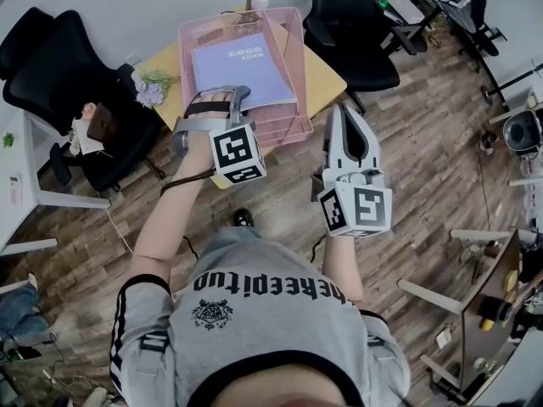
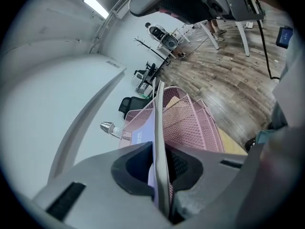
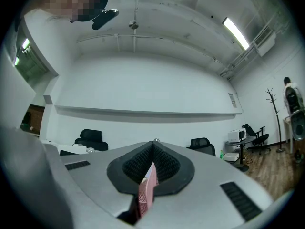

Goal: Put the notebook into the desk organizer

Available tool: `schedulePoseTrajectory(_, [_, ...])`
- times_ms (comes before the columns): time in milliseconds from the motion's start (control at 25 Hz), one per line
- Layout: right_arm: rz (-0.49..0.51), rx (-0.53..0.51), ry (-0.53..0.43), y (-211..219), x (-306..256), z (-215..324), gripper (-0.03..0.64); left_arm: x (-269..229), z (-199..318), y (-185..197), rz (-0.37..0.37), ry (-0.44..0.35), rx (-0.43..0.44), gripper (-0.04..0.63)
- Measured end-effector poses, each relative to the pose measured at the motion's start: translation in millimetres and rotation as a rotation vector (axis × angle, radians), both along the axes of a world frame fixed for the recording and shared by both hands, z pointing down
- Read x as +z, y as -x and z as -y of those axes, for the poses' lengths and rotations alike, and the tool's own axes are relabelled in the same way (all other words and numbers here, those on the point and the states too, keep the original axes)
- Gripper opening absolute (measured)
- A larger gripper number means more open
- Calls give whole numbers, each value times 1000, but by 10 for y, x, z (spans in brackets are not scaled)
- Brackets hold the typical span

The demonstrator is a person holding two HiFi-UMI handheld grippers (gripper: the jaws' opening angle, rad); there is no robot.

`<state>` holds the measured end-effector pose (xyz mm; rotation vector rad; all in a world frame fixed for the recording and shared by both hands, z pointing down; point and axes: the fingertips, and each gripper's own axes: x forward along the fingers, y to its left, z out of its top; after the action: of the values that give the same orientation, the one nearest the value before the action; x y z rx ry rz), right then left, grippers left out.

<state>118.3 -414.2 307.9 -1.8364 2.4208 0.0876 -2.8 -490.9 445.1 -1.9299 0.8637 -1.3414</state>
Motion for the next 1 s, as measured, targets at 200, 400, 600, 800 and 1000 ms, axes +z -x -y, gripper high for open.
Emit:
schedulePoseTrajectory(200, [3,2,6,-27,22,8,2,-42,144,-15,10,4,-1,34])
schedulePoseTrajectory(400, [8,16,10,-90,27,19,2,-8,258,-6,34,18,0,35])
schedulePoseTrajectory(600, [9,27,18,-133,51,32,2,32,368,29,63,28,0,38])
schedulePoseTrajectory(800, [9,26,13,-148,26,49,2,95,388,31,82,68,-2,58])
schedulePoseTrajectory(1000, [13,31,15,-158,30,50,2,144,328,12,84,114,15,100])
